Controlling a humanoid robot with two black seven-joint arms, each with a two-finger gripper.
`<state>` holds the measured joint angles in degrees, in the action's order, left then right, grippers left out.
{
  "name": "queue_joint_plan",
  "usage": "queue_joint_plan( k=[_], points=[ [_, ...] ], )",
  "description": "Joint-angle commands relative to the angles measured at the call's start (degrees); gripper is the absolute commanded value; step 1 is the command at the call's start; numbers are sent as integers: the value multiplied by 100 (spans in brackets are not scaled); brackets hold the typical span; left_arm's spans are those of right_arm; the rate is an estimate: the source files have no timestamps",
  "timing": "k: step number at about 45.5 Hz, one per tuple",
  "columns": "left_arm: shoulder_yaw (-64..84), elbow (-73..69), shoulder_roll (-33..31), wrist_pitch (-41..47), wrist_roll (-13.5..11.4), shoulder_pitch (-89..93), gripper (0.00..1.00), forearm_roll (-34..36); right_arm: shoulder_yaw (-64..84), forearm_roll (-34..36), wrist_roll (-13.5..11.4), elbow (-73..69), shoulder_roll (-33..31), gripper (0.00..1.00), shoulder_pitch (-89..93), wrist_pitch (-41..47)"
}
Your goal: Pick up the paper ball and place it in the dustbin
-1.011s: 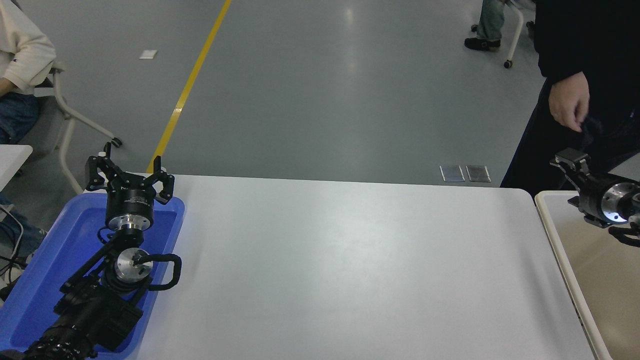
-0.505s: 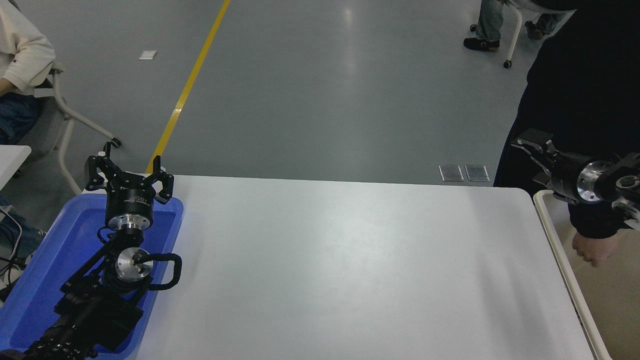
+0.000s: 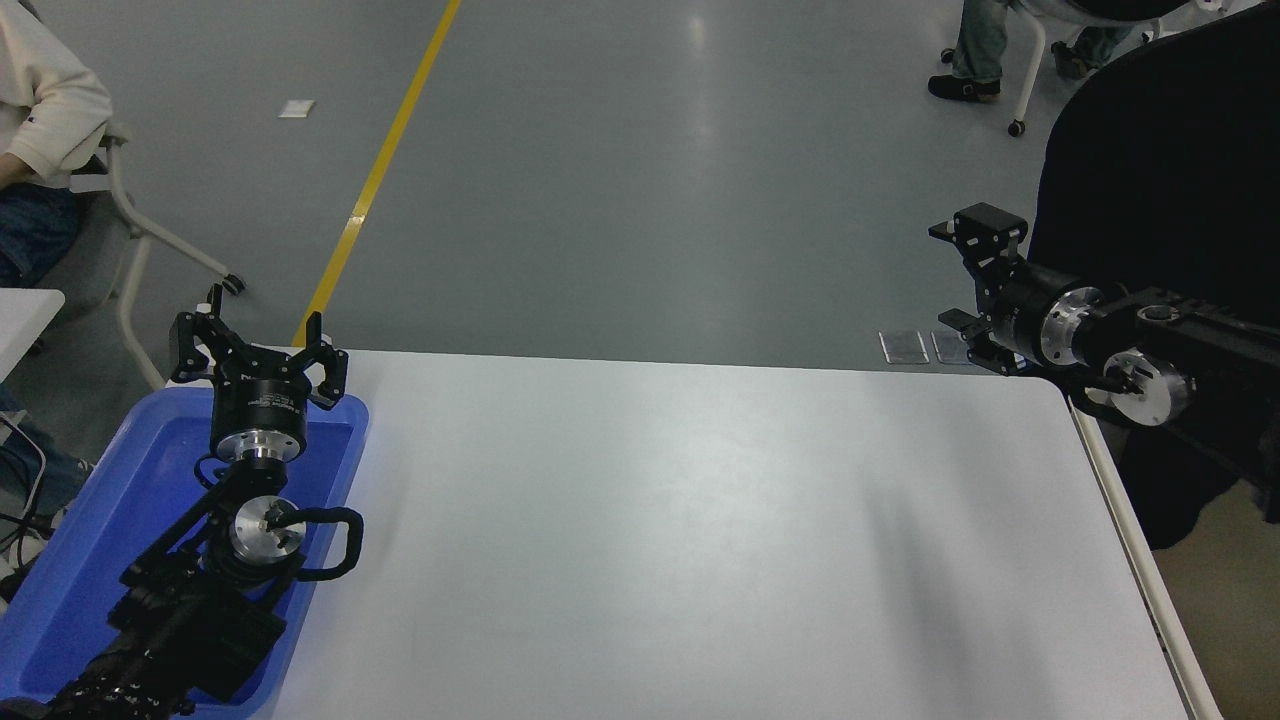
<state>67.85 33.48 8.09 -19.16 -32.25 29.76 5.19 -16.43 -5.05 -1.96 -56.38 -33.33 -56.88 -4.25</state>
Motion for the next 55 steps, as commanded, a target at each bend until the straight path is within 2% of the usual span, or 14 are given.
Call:
queue_joint_plan(
  k=[1, 22, 32, 40, 49, 55],
  points=[
    [0, 9, 0, 0, 0, -6, 99, 0, -1388, 250, 55, 1076, 1038, 100, 520, 38],
    [0, 0, 0, 0, 0, 3, 99, 0, -2452, 311, 64, 3079, 1900, 100, 635, 90],
    [0, 0, 0, 0, 0, 3, 99, 0, -2681, 487, 82, 3414, 1909, 100, 977, 767],
    [0, 9, 0, 0, 0, 3, 99, 0, -2725, 795, 345, 3423, 1874, 100, 1259, 1233],
    [0, 0, 0, 0, 0, -6, 99, 0, -2839, 830, 521, 3414, 1918, 100, 1294, 1339],
    [0, 0, 0, 0, 0, 3, 99, 0, -2972, 821, 547, 3414, 1927, 100, 1276, 1330]
  ],
)
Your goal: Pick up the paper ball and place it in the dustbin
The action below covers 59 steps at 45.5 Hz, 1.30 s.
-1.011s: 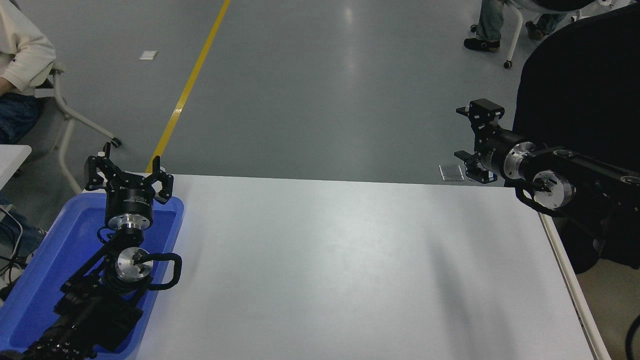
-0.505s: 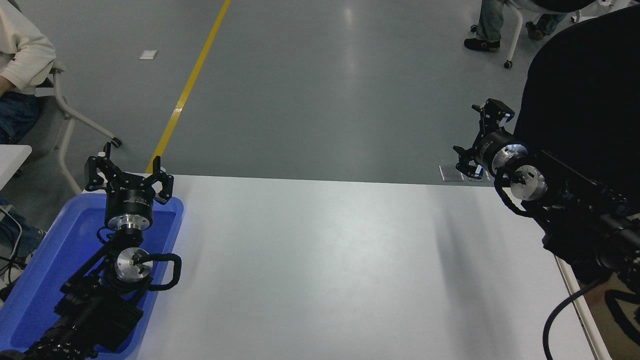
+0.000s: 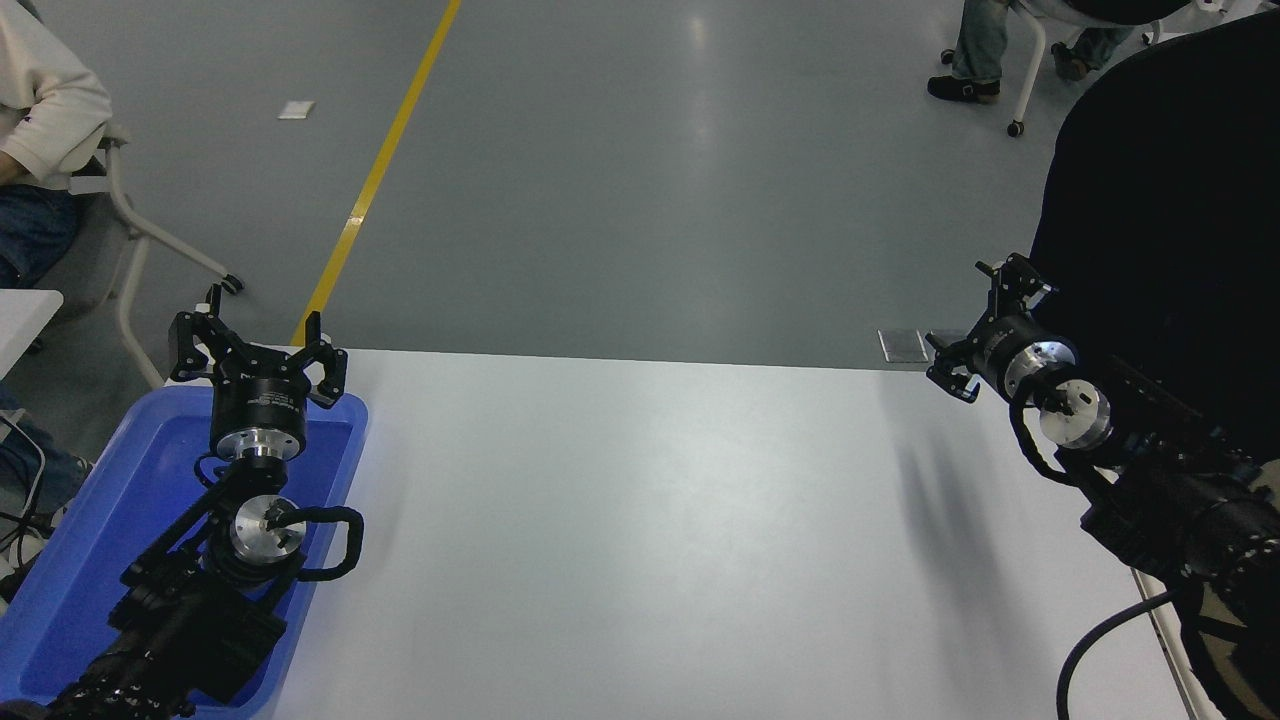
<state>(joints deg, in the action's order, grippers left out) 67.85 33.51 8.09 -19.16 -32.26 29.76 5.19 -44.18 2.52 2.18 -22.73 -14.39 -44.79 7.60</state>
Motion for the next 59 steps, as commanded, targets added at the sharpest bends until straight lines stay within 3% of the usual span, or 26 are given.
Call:
queue_joint_plan(
  k=[1, 19, 31, 59],
  points=[
    [0, -2, 0, 0, 0, -5, 99, 0, -196, 64, 134, 49, 32, 100, 59, 146],
    [0, -2, 0, 0, 0, -5, 99, 0, -214, 73, 134, 41, 41, 100, 103, 172],
    [0, 6, 0, 0, 0, 4, 99, 0, -372, 73, 143, 49, 41, 100, 138, 752],
    [0, -2, 0, 0, 0, 4, 99, 0, -451, 249, 143, 41, 85, 100, 208, 787]
  ],
)
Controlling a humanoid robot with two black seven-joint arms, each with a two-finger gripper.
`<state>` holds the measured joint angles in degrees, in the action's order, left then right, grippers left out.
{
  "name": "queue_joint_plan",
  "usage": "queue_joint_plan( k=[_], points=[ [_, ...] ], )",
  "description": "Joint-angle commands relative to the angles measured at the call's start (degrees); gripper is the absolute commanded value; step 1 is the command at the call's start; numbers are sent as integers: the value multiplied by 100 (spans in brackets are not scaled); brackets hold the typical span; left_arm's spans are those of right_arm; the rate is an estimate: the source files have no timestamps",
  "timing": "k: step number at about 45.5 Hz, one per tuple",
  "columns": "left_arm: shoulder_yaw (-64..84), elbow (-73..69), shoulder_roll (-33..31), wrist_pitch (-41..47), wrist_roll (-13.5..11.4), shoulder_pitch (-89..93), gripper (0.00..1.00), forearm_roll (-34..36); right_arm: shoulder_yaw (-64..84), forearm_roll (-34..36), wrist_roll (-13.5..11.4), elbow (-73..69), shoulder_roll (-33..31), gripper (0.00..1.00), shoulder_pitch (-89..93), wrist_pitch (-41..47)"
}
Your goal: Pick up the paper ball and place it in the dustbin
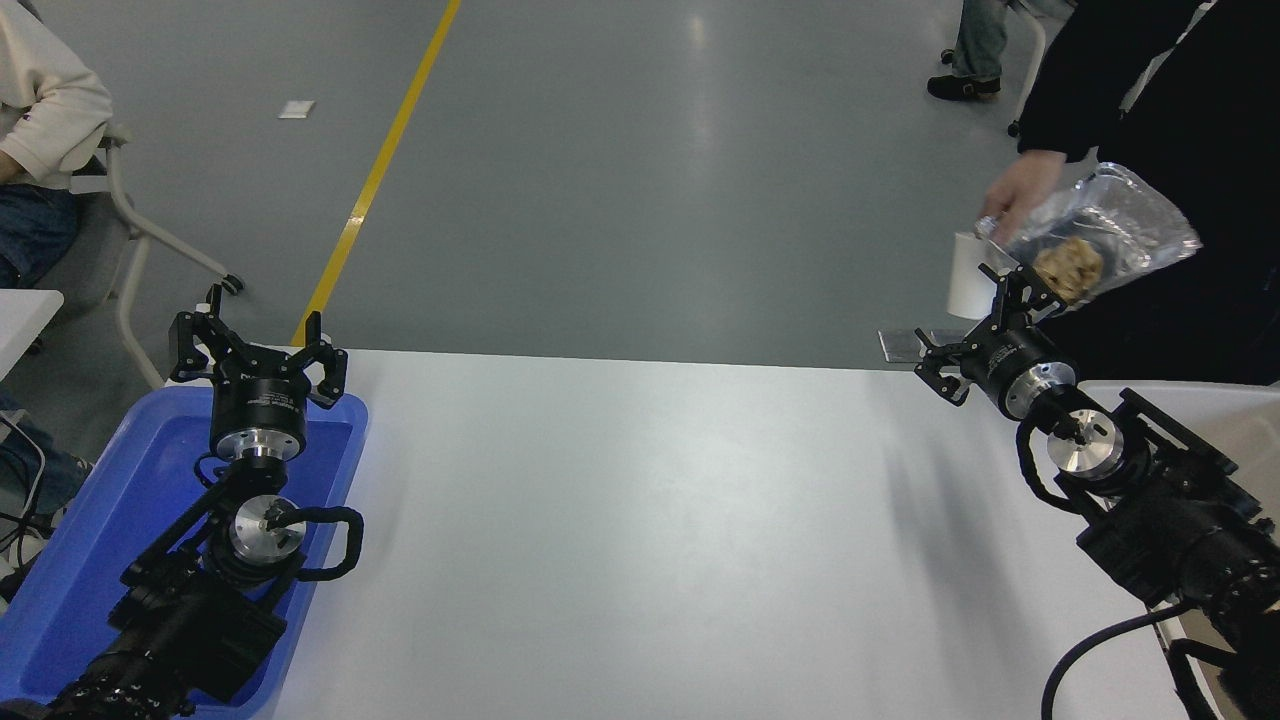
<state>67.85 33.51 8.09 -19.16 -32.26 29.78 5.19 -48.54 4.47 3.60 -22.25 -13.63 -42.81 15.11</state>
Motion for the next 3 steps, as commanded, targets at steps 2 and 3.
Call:
queue_joint_plan(
  k=[2, 3],
  points=[
    [0, -2, 0, 0, 0, -7, 99, 0, -7, 45, 1, -16, 10, 100, 9, 53],
    [0, -2, 0, 0, 0, 2, 99, 0, 11, 45, 1, -8, 10, 100, 9, 62]
  ],
)
